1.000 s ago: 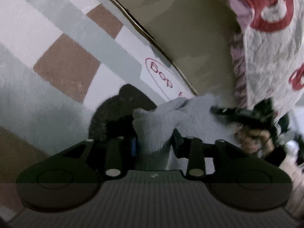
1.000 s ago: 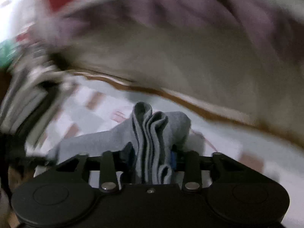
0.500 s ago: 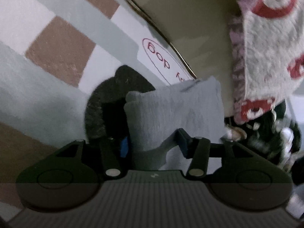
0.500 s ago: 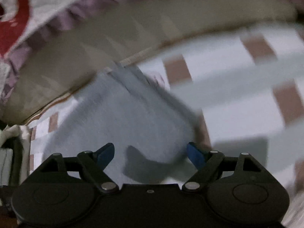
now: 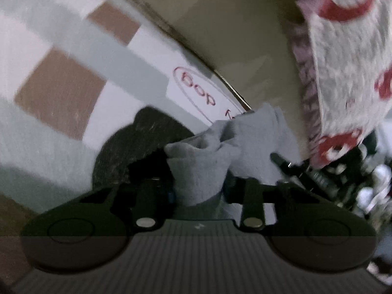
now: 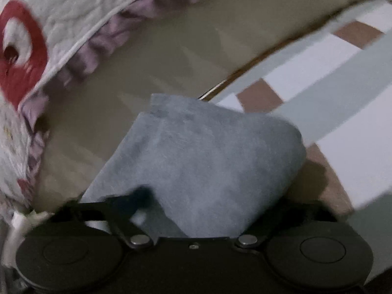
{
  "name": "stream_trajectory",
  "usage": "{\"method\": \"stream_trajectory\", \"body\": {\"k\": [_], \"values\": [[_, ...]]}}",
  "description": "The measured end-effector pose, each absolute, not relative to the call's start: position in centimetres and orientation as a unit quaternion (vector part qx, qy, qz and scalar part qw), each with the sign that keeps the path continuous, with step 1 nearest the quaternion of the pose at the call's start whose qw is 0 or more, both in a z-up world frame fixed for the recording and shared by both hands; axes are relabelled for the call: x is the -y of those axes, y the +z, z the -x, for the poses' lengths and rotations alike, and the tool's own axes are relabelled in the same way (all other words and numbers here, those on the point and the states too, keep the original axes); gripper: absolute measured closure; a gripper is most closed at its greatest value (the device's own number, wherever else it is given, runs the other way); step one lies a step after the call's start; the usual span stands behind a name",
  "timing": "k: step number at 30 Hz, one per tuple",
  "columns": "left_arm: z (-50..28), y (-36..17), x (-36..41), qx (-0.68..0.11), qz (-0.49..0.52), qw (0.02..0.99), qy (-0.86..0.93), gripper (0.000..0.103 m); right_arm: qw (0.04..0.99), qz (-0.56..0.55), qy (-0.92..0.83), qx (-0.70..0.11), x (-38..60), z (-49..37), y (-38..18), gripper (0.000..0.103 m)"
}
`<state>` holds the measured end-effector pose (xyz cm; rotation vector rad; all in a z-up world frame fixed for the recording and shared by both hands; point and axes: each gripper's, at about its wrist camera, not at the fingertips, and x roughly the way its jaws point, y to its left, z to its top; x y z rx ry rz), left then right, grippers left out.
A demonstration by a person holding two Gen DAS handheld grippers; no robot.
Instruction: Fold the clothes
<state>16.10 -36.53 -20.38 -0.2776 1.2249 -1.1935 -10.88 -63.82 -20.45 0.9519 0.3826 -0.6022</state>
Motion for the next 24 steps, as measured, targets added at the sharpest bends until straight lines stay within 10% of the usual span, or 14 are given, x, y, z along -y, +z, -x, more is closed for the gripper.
{"method": "stream_trajectory", "body": {"k": [24], "values": [[-20.6,-3.1,14.9,-0.345,0.14,0.84,-0.394,0.077,0.959,-0.235,-0.014,-0.158,51.5,-8.7,-3.1,0.057]]}}
